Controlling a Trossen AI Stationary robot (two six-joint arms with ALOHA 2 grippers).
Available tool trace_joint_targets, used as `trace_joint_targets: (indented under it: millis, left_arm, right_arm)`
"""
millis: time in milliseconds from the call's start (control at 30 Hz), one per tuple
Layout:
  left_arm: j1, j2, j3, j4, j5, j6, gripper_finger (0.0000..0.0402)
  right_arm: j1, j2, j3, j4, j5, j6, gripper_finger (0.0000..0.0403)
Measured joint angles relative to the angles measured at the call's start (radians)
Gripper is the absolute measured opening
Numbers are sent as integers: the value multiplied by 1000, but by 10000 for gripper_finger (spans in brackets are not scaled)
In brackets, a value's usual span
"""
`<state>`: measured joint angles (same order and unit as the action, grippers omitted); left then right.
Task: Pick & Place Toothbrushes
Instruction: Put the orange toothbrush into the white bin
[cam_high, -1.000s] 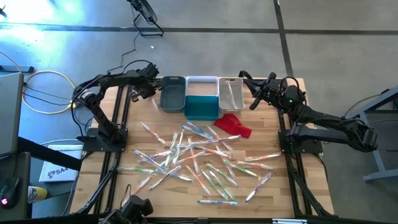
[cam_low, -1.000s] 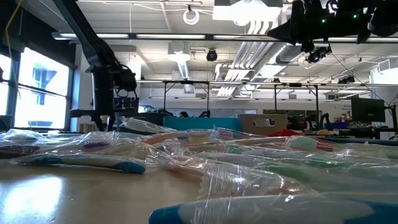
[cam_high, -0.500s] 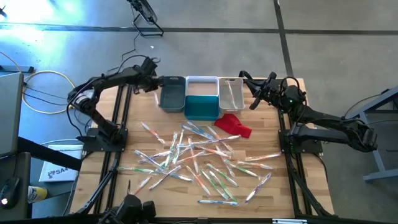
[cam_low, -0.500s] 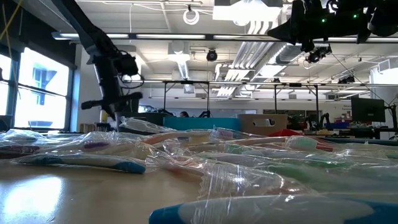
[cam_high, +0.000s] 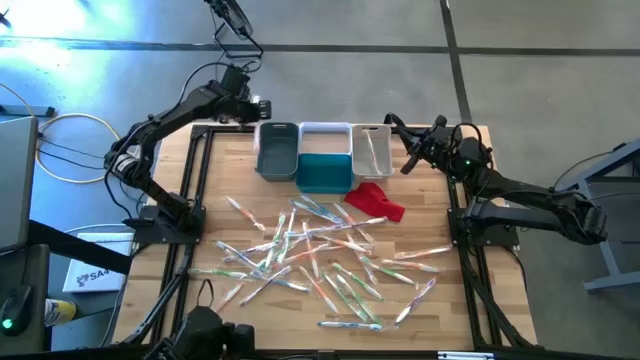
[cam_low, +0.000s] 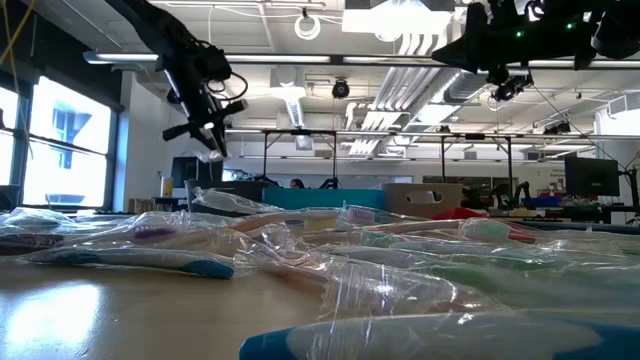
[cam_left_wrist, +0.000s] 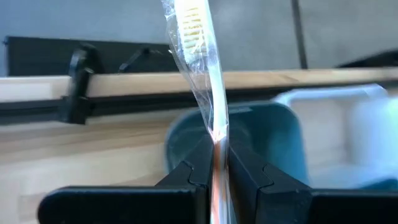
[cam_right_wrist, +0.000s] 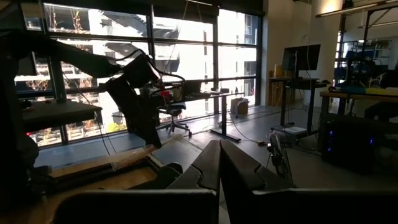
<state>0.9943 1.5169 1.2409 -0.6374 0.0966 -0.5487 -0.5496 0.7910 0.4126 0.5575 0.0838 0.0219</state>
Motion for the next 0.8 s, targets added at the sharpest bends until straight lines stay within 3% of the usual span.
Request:
trace_joint_targets:
  millis: [500,800]
  left_arm:
    - [0,0,107,23,227,110,26]
    - [0,0,153,215,371,129,26]
  right_arm:
    - [0,0,0,0,101,0,2]
    - [0,0,0,14,101,0,2]
